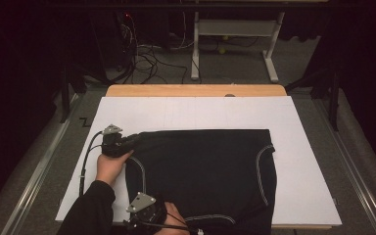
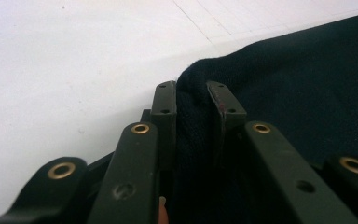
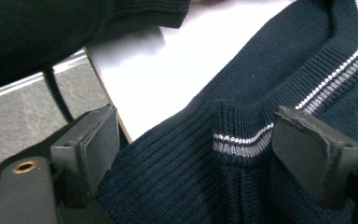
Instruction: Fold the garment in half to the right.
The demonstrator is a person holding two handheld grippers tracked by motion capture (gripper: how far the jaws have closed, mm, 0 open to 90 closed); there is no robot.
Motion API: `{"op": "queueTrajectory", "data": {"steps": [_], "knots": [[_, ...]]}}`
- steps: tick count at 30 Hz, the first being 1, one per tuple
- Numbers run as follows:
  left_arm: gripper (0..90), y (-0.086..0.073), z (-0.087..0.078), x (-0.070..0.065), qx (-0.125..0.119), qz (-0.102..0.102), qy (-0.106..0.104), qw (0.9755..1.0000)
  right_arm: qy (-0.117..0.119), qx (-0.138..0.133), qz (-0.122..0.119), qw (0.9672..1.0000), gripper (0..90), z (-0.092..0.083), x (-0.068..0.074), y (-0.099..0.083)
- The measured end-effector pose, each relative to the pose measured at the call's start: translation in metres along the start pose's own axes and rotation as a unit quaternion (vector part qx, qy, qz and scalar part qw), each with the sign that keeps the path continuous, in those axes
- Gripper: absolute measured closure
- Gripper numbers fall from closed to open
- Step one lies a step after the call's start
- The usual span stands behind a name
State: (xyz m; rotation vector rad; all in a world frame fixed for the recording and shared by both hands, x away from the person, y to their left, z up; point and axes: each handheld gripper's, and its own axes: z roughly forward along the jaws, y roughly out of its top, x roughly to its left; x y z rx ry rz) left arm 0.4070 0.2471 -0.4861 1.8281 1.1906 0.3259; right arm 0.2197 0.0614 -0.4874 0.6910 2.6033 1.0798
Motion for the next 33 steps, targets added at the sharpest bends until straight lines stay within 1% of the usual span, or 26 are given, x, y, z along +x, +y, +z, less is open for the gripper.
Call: {"op": "queueTrajectory", "data": {"steps": [2, 5, 7, 9, 10, 13, 18, 21, 23, 25, 29, 33], "knots": [[70.7, 0.000, 0.000, 0.000, 0.000, -0.001, 0.001, 1.0000, -0.013, 0.003, -0.010, 0.9999, 20.8, 0.000, 0.002, 0.000], [70.6, 0.000, 0.000, -0.001, 0.000, 0.003, 0.005, 1.0000, -0.030, 0.009, -0.033, 0.9990, 23.3, 0.001, 0.005, -0.001], [70.6, 0.000, 0.000, -0.001, 0.001, 0.002, 0.004, 1.0000, -0.034, 0.009, -0.034, 0.9988, 25.0, 0.000, 0.006, -0.002], [70.6, 0.000, 0.000, -0.001, 0.000, 0.001, 0.004, 1.0000, -0.030, 0.010, -0.031, 0.9990, 28.1, -0.001, 0.005, -0.002], [70.7, 0.000, 0.000, -0.001, 0.000, 0.001, 0.004, 1.0000, -0.033, 0.009, -0.026, 0.9991, 30.9, -0.001, 0.004, -0.002], [70.6, 0.000, 0.000, 0.000, 0.001, -0.001, 0.004, 1.0000, -0.040, 0.007, -0.022, 0.9989, 42.8, -0.003, 0.000, -0.002], [70.6, 0.000, 0.001, 0.000, 0.002, -0.002, 0.004, 1.0000, -0.050, 0.012, -0.018, 0.9985, 55.0, -0.006, -0.004, -0.002], [70.6, 0.000, 0.001, 0.000, 0.003, -0.002, 0.005, 1.0000, -0.049, 0.009, -0.002, 0.9988, 64.7, -0.008, -0.008, -0.003], [70.7, 0.000, 0.001, -0.001, 0.003, 0.000, 0.008, 1.0000, -0.040, 0.005, 0.014, 0.9991, 67.6, -0.010, -0.012, -0.003], [70.7, 0.000, 0.001, -0.001, 0.003, -0.003, 0.007, 1.0000, -0.033, 0.005, 0.022, 0.9992, 68.9, -0.011, -0.015, -0.003], [70.7, 0.001, 0.001, 0.000, 0.007, -0.007, 0.008, 0.9999, -0.028, 0.004, 0.019, 0.9994, 70.3, -0.014, -0.016, -0.002], [70.7, 0.001, 0.002, 0.000, 0.009, -0.007, 0.011, 0.9999, -0.028, -0.009, 0.017, 0.9994, 71.4, -0.019, -0.017, -0.002]]}}
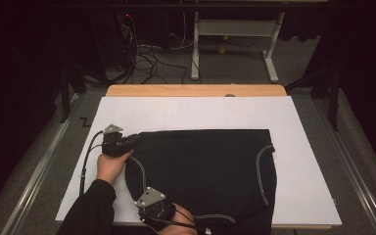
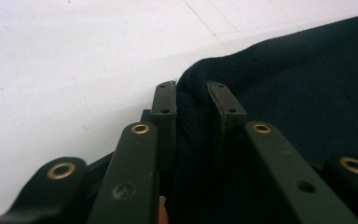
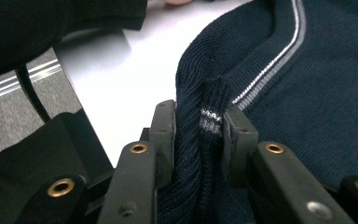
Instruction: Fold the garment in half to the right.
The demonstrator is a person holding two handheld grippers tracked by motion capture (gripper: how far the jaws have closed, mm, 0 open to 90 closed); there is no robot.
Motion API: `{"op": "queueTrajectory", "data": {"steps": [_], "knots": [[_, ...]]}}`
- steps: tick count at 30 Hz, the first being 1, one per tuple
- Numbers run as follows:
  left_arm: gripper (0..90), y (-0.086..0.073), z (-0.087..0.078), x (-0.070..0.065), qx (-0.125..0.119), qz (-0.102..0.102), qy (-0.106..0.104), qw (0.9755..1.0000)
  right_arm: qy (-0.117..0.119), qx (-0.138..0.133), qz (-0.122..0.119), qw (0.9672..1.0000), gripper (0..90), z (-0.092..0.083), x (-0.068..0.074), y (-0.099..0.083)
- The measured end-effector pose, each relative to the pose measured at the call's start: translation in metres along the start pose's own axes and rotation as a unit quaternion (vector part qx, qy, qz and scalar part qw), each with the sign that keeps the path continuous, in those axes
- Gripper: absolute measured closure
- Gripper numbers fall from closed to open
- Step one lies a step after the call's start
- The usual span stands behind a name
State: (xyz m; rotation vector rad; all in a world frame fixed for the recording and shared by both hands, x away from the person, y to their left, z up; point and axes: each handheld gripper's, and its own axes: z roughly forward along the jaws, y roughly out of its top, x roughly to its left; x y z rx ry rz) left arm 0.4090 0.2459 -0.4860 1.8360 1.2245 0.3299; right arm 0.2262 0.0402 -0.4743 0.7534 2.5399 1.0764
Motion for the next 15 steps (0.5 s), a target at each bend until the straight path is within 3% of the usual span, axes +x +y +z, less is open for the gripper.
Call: {"op": "queueTrajectory", "data": {"steps": [7, 15], "knots": [[70.8, 0.003, 0.000, 0.003, 0.003, -0.013, -0.003, 0.9999, 0.004, -0.028, 0.002, 0.9996, 72.2, -0.010, -0.005, 0.000], [70.7, 0.007, -0.002, 0.001, -0.006, -0.018, 0.016, 0.9997, 0.011, -0.053, 0.000, 0.9985, 72.2, -0.021, -0.010, -0.002]]}}
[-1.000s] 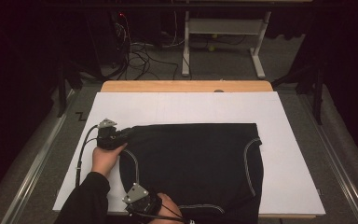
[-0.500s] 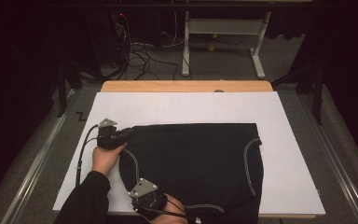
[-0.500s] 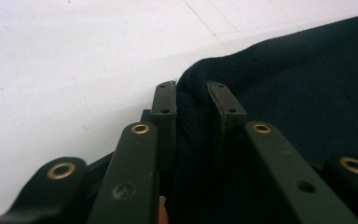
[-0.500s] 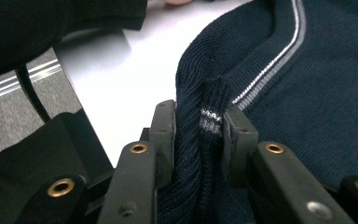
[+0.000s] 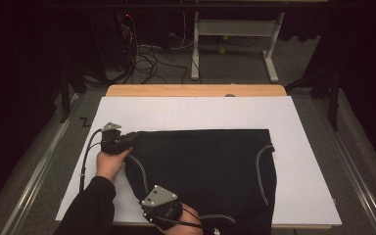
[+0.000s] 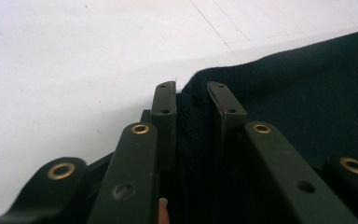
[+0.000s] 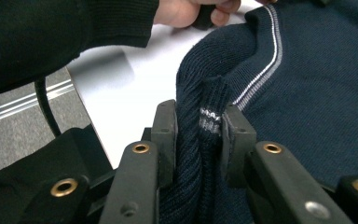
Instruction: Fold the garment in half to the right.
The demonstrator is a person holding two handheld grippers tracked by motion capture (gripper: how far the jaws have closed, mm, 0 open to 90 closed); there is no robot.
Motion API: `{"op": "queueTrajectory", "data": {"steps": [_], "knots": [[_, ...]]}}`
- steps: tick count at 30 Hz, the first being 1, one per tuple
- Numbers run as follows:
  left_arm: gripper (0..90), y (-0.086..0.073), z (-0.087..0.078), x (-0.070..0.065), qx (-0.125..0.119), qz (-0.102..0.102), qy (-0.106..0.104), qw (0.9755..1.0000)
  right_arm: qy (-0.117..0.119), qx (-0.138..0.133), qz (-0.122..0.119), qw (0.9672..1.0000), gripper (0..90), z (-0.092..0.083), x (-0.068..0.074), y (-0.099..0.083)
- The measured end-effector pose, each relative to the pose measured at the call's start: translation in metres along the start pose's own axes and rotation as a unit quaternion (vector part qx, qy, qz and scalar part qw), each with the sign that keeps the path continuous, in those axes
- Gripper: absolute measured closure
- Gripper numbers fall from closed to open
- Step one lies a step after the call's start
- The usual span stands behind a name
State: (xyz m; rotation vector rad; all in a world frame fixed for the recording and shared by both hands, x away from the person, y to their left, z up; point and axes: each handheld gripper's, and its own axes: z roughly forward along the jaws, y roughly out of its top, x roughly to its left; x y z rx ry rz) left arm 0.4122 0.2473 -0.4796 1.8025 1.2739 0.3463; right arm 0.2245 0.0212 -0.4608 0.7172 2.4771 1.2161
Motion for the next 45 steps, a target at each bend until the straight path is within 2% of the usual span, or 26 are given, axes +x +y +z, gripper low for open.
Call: {"op": "queueTrajectory", "data": {"steps": [3, 8, 18, 29, 36, 45], "knots": [[70.8, 0.005, -0.002, -0.004, 0.003, 0.005, 0.013, 0.9999, -0.001, -0.011, 0.000, 0.9999, 72.2, -0.005, -0.001, 0.001], [71.3, 0.020, -0.008, -0.013, -0.010, 0.013, 0.025, 0.9996, -0.005, -0.027, -0.002, 0.9996, 72.2, -0.014, -0.001, 0.004], [72.5, 0.044, -0.019, -0.028, -0.026, 0.024, 0.037, 0.9987, -0.005, -0.070, 0.006, 0.9975, 72.5, -0.035, -0.007, 0.013], [75.9, 0.065, -0.028, -0.043, -0.040, 0.049, 0.049, 0.9968, -0.008, -0.093, 0.001, 0.9956, 72.6, -0.047, -0.008, 0.020], [75.9, 0.064, -0.034, -0.035, -0.040, 0.043, 0.055, 0.9968, -0.004, -0.098, -0.001, 0.9952, 72.6, -0.045, -0.006, 0.026], [75.8, 0.057, -0.048, -0.015, -0.039, 0.035, 0.065, 0.9965, 0.012, -0.093, -0.005, 0.9955, 72.6, -0.031, 0.004, 0.035]]}}
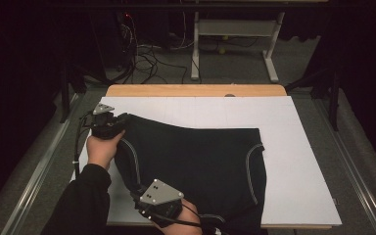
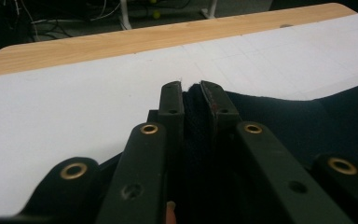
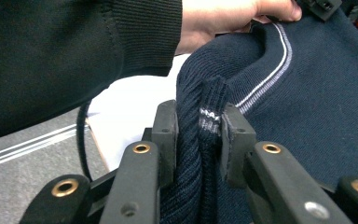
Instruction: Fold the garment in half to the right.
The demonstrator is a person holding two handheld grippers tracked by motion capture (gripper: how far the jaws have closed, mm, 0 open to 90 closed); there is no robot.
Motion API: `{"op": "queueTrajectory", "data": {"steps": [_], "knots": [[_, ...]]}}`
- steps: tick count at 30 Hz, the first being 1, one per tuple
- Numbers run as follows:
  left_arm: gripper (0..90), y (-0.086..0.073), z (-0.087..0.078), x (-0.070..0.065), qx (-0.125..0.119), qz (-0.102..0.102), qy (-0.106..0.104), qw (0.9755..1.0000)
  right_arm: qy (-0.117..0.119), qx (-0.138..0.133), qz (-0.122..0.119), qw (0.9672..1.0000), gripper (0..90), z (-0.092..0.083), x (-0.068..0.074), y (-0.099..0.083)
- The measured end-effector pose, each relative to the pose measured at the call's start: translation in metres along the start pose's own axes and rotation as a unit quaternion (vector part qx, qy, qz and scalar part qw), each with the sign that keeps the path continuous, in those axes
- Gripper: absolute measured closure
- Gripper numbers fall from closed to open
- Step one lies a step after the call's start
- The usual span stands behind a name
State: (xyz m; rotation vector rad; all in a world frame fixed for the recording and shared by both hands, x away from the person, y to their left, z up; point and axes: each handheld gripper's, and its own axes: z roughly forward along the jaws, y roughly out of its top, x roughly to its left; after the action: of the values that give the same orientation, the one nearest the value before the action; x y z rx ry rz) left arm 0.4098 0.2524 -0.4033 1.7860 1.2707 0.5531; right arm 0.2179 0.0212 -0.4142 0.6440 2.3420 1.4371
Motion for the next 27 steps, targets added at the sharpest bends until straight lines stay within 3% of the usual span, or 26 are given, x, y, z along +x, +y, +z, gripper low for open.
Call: {"op": "queueTrajectory", "data": {"steps": [18, 22, 27], "knots": [[75.8, -0.018, -0.045, 0.052, 0.006, -0.024, 0.038, 0.9990, 0.041, -0.007, -0.024, 0.9989, 72.4, 0.040, 0.033, 0.019], [75.7, -0.018, -0.047, 0.051, 0.011, -0.024, 0.041, 0.9988, 0.040, -0.004, -0.026, 0.9988, 72.4, 0.041, 0.034, 0.019], [75.7, -0.010, -0.045, 0.038, 0.014, -0.017, 0.039, 0.9990, 0.034, -0.010, -0.027, 0.9990, 72.4, 0.032, 0.031, 0.018]]}}
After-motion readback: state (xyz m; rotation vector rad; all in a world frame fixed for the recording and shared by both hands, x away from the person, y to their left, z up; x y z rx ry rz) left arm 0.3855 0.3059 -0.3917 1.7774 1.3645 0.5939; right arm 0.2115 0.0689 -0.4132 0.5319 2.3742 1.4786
